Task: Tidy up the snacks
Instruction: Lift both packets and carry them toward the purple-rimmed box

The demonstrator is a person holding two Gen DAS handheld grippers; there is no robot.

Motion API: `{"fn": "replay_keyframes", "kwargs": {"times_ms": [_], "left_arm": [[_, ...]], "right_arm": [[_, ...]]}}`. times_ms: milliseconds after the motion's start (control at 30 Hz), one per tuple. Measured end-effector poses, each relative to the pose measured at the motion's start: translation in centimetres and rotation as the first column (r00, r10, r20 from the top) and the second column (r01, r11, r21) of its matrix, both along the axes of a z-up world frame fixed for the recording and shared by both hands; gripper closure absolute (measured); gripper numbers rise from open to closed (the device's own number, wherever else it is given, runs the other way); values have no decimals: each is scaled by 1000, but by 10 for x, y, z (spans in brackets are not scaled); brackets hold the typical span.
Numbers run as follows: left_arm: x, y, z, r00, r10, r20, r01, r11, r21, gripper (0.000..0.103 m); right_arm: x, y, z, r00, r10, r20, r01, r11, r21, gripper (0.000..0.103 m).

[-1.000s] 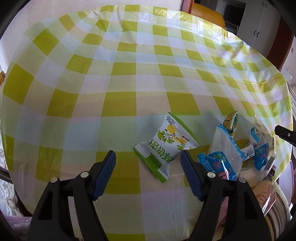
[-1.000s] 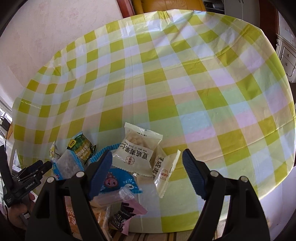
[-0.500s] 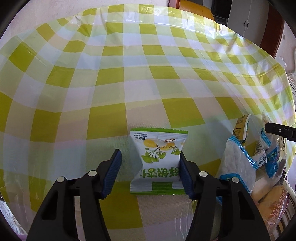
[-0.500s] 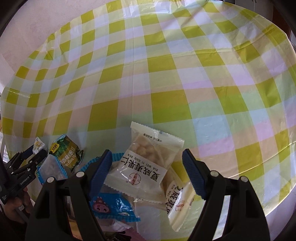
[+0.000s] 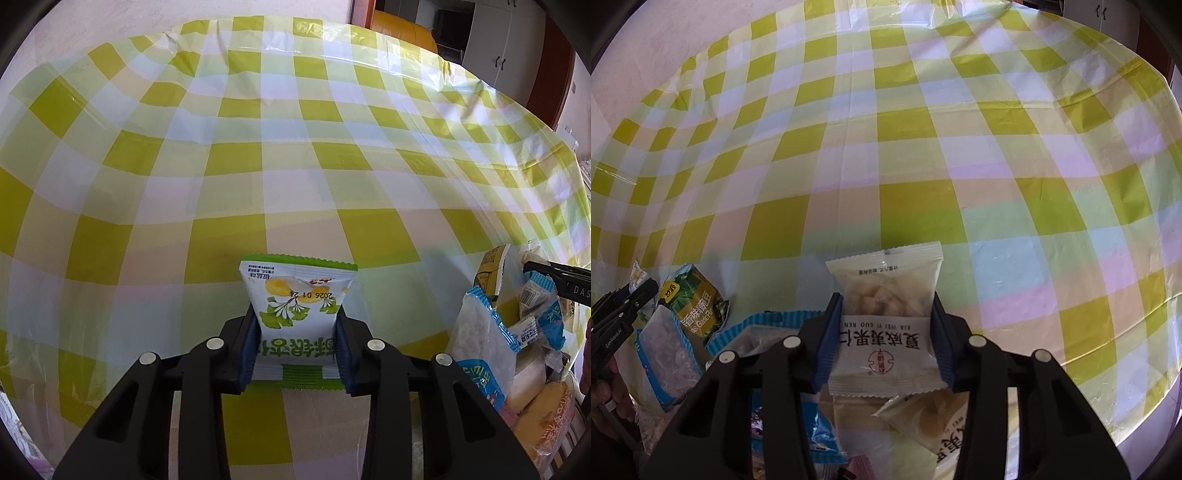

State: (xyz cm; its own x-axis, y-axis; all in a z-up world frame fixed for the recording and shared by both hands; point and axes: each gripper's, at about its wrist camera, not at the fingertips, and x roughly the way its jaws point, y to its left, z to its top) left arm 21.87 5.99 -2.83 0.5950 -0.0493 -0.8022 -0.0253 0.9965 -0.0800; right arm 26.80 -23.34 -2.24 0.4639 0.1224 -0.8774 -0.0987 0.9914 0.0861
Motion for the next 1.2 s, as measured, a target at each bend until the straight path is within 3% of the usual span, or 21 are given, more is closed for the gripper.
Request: {"fn": "replay_keyframes", "kwargs": {"times_ms": [433, 700, 1200], "left_arm": [[-14, 10, 19, 995, 74, 64, -72, 997, -35, 69], [-36, -3, 42, 991, 86, 105, -81, 995, -56, 69], [-79, -73, 71, 991, -21, 136, 37, 992, -118, 69]], "right_arm": [[-7, -2, 26, 991, -14, 135, 16, 1000, -12, 61], [-24, -5, 39, 986, -13, 167, 14, 1000, -9, 61], [-87, -40, 53, 984, -42, 171, 43, 999, -3, 61]]}}
